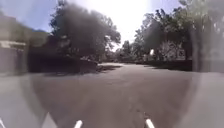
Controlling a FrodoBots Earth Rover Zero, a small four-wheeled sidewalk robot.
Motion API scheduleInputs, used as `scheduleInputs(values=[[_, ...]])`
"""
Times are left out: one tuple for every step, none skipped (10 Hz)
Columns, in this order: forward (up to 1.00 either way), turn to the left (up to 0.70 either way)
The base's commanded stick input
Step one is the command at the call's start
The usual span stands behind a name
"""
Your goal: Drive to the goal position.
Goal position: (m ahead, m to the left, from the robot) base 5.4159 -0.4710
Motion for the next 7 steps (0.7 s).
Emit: scheduleInputs(values=[[0.85,-0.34],[0.85,-0.34],[0.85,-0.34],[0.85,-0.24],[0.85,-0.12],[0.85,0.00],[0.85,0.00]])
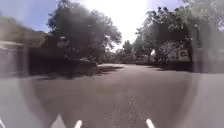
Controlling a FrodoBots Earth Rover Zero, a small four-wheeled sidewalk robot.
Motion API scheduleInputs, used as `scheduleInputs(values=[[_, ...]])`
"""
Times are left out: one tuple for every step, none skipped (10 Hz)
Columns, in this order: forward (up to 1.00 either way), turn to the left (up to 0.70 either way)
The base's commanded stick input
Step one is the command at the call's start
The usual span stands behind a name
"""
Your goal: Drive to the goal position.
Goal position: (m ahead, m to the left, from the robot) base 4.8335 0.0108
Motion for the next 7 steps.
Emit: scheduleInputs(values=[[0.85,0.00],[0.85,0.00],[0.85,0.00],[0.85,0.00],[0.85,0.00],[0.85,0.00],[0.85,0.00]])
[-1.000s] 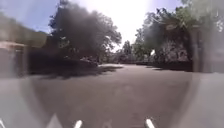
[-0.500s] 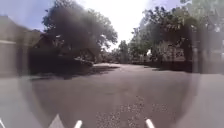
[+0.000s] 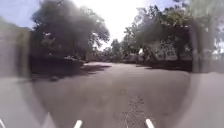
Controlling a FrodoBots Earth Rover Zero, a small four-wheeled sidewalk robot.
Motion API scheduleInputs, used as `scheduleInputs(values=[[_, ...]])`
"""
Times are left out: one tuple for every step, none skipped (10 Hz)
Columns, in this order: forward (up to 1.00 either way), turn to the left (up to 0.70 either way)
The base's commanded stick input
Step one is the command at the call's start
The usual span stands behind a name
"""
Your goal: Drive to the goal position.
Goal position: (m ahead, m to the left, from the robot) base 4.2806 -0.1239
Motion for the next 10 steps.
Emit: scheduleInputs(values=[[0.85,0.00],[0.85,0.00],[0.85,0.00],[0.85,0.00],[0.85,0.00],[0.85,0.00],[0.85,0.00],[0.85,0.00],[0.85,0.00],[0.85,0.00]])
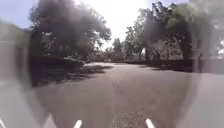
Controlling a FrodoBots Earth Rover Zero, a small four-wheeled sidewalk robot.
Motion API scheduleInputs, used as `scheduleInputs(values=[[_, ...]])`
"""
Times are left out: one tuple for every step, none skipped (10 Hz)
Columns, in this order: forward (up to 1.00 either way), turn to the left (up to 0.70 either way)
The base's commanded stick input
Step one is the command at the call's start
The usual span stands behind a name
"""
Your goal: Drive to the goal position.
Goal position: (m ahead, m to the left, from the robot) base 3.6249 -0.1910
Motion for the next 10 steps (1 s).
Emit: scheduleInputs(values=[[0.85,0.00],[0.85,0.00],[0.85,0.00],[0.85,0.00],[0.85,0.00],[0.85,0.00],[0.85,0.00],[0.85,0.00],[0.85,0.00],[0.85,0.00]])
